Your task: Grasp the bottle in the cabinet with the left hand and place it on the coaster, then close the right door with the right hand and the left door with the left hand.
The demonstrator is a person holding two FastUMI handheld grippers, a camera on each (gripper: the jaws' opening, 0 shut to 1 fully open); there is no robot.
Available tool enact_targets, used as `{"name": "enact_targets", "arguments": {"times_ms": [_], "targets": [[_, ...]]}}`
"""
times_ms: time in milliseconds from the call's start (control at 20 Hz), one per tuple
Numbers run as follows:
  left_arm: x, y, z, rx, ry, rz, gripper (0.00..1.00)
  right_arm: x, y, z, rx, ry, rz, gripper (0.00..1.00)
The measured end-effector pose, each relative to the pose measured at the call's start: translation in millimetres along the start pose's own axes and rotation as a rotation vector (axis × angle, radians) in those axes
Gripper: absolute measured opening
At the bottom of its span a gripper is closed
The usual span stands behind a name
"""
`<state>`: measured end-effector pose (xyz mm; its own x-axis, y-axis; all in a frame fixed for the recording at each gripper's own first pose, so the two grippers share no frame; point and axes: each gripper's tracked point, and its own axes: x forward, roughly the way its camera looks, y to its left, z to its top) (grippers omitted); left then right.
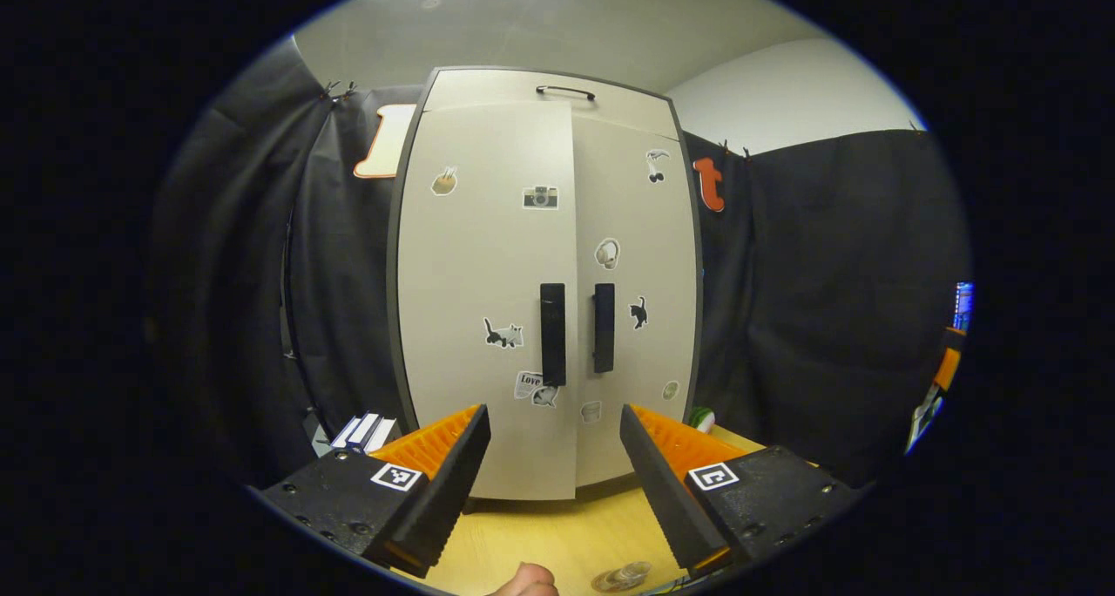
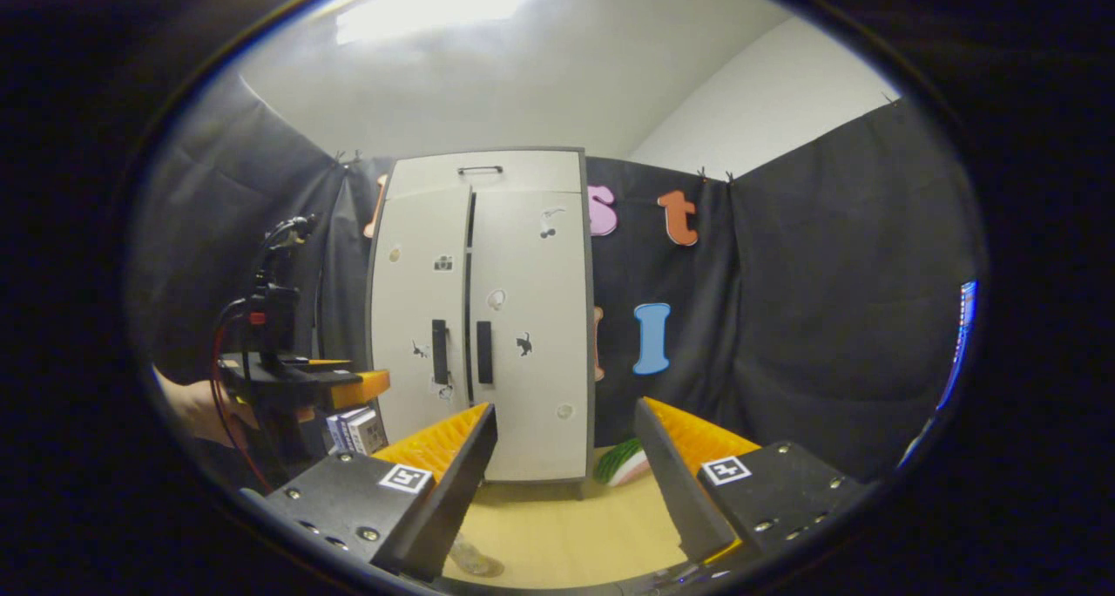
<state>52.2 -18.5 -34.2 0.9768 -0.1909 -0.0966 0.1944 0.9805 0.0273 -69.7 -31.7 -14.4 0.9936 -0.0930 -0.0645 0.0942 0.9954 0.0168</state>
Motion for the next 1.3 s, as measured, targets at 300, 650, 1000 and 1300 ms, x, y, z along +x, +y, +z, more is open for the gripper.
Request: {"name": "enact_targets", "arguments": {"times_ms": [300, 650, 1000, 1300], "targets": [[-34.2, -6.3, -5.2, -0.005, 0.006, 0.045, 0.96, -33.6, -15.7, 8.1, 0.002, -0.032, 0.009, 0.97], [-66.0, -14.4, -10.7, -0.026, 0.01, 0.041, 0.96, -50.7, -25.8, 6.1, 0.0, -0.036, 0.014, 0.97], [-48.6, -2.6, 15.1, -0.02, -0.04, 0.051, 0.96, -31.5, -20.3, 22.3, 0.006, -0.061, 0.014, 0.97], [-20.3, 7.2, 22.3, -0.099, -0.04, 0.025, 0.97, 2.7, -15.2, 12.2, -0.092, -0.085, 0.011, 0.97]]}}
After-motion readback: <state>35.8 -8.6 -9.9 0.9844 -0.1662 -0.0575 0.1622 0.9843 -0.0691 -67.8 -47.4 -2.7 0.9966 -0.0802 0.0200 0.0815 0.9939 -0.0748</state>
